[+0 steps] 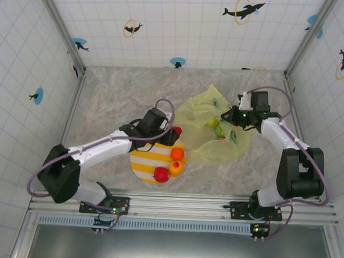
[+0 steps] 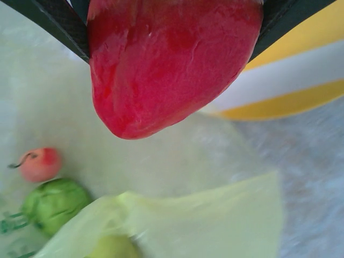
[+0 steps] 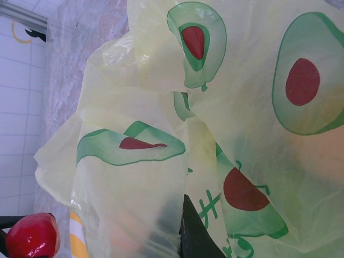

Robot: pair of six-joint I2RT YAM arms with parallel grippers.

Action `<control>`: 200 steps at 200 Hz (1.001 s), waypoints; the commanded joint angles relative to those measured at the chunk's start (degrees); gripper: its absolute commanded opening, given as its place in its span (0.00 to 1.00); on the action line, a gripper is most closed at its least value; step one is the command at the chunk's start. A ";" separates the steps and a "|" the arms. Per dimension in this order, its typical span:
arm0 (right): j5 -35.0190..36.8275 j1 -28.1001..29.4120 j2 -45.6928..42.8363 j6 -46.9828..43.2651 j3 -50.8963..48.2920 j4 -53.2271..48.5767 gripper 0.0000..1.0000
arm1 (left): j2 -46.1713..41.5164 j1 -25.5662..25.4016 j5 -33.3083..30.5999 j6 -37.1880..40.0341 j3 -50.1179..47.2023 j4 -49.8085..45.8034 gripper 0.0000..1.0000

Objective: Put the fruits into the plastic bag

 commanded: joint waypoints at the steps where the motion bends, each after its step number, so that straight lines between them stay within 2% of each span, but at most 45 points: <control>1: -0.60 -0.24 -0.77 -0.57 -0.45 0.88 0.05 | 5.40 -1.70 4.28 1.24 5.34 3.31 0.47; 59: -2.45 -0.24 -1.94 0.80 -0.30 1.56 0.06 | 19.69 -5.70 8.80 3.54 16.45 4.08 0.48; 90: -4.39 -0.23 -2.97 2.62 -0.44 3.11 0.05 | 24.26 -6.31 8.78 1.18 19.84 7.34 0.48; 147: -5.32 -0.24 -4.06 4.16 -0.36 4.01 0.05 | 29.67 -7.01 3.69 0.50 21.03 12.34 0.51; 200: -5.26 -0.32 -3.54 4.43 -0.78 4.25 0.05 | 31.69 -7.25 5.26 -1.29 19.63 17.90 0.59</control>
